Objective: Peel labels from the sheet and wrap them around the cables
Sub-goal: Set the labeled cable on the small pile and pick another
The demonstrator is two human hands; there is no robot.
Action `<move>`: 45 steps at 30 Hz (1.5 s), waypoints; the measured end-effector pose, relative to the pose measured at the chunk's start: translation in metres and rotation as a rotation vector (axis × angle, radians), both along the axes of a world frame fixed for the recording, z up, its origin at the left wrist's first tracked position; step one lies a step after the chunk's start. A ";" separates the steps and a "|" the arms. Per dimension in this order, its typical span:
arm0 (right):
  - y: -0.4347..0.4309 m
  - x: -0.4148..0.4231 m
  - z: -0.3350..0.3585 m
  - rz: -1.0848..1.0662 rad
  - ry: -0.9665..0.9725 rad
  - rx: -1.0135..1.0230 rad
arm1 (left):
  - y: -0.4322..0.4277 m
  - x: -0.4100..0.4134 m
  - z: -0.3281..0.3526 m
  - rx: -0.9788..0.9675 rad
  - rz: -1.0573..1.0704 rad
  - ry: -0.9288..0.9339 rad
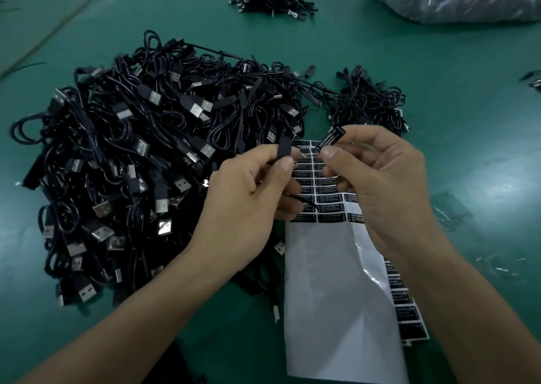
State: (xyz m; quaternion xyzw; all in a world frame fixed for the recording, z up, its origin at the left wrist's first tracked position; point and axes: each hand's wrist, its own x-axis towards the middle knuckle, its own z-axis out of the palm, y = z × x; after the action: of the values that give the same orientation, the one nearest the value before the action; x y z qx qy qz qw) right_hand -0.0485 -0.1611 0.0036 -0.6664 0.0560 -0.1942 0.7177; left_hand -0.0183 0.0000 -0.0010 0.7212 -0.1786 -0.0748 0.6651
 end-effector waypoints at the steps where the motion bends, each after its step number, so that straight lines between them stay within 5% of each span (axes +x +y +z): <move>1: 0.000 0.000 0.000 -0.004 -0.001 0.004 | 0.000 -0.001 0.000 0.002 0.009 -0.025; 19: 0.006 -0.002 0.000 0.114 0.053 -0.119 | 0.000 0.005 -0.009 0.067 -0.105 0.070; 45: 0.006 -0.004 0.002 0.078 0.029 -0.142 | 0.003 0.004 -0.002 -0.124 -0.121 0.168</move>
State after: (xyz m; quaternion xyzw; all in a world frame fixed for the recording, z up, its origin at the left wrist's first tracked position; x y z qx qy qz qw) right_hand -0.0524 -0.1551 0.0060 -0.7200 0.0266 -0.1600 0.6748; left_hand -0.0145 0.0027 -0.0030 0.6579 -0.1694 -0.1638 0.7153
